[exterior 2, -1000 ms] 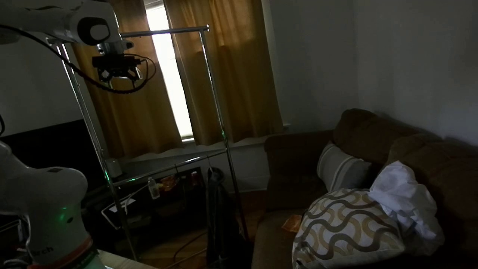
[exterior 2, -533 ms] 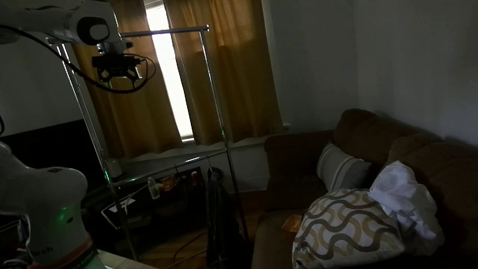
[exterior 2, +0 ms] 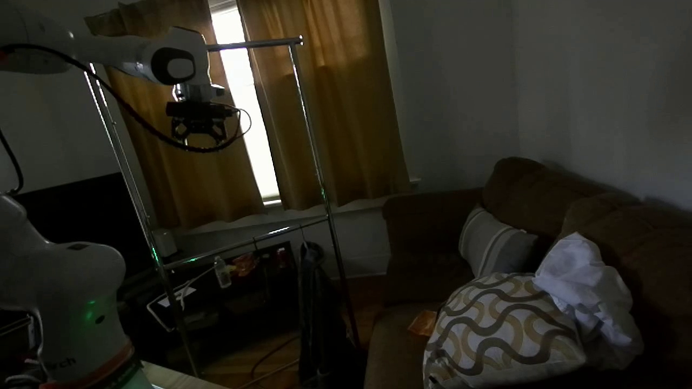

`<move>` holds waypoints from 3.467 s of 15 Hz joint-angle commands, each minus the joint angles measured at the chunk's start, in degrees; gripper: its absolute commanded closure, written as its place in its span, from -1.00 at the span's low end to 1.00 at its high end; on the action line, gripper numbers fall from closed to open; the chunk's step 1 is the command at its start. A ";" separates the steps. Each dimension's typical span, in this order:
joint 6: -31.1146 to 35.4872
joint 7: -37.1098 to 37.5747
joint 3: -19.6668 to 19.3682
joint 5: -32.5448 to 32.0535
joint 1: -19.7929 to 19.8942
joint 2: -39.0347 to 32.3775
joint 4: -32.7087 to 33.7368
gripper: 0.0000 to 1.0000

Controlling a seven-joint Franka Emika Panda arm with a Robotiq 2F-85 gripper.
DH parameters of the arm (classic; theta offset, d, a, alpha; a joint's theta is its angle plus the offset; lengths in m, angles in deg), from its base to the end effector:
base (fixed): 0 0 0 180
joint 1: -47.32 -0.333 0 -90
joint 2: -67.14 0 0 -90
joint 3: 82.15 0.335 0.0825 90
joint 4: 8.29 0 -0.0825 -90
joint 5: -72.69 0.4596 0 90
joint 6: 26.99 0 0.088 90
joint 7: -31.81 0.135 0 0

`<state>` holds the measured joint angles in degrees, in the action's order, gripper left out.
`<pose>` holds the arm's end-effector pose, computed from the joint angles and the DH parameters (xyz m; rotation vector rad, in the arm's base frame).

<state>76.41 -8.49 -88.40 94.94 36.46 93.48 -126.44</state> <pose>0.4969 0.0734 0.6320 -2.5680 -0.9919 -0.4459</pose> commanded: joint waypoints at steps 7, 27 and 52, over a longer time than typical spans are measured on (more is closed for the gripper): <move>1.70 -17.69 -0.02 -3.72 3.13 -7.85 -8.50 -1.00; 24.78 -13.70 2.43 4.55 4.13 -19.53 -18.71 -1.00; 51.12 -9.41 15.98 16.97 7.89 -50.41 -5.48 -1.00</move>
<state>128.59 -21.18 -73.07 116.46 43.36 46.45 -134.14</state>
